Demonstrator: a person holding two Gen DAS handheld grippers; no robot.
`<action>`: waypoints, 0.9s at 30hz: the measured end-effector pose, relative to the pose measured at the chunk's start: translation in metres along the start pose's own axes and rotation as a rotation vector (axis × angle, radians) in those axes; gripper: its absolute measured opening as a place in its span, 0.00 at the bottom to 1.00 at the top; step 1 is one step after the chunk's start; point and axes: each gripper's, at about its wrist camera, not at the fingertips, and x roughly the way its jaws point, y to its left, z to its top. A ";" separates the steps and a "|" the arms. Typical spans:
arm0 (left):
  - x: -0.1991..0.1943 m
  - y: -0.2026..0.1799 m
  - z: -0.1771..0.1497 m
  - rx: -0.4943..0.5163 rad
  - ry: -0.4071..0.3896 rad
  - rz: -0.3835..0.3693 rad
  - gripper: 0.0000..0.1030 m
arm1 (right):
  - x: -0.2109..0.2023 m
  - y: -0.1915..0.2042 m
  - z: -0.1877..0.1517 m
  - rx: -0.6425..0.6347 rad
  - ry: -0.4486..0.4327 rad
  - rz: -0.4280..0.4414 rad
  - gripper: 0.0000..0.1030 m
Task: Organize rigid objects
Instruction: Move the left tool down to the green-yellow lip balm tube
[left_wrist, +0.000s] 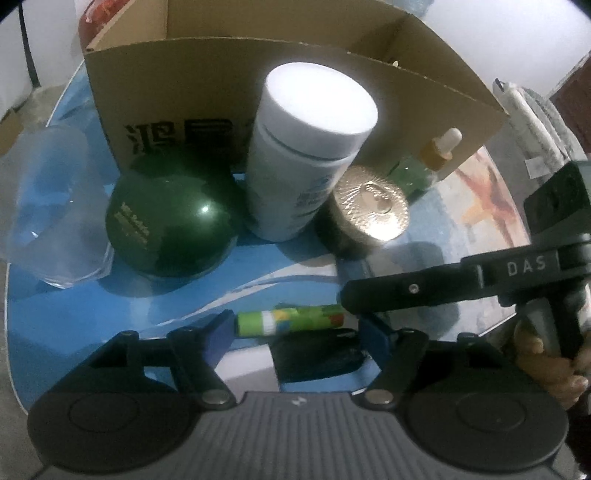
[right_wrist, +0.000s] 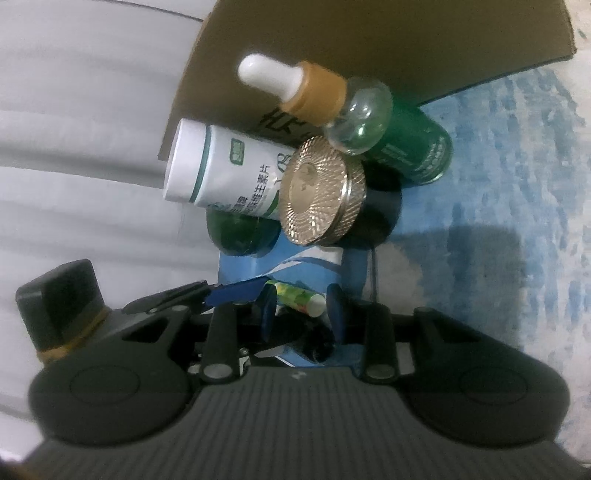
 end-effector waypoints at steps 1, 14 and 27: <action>0.000 -0.002 0.000 -0.003 -0.001 -0.004 0.72 | 0.000 -0.001 0.000 0.004 -0.003 0.001 0.29; 0.019 -0.062 -0.004 0.053 -0.006 -0.080 0.72 | -0.039 -0.021 -0.013 0.055 -0.113 -0.008 0.29; 0.013 -0.094 -0.029 0.270 -0.042 0.119 0.71 | -0.081 -0.035 -0.051 0.044 -0.179 -0.076 0.29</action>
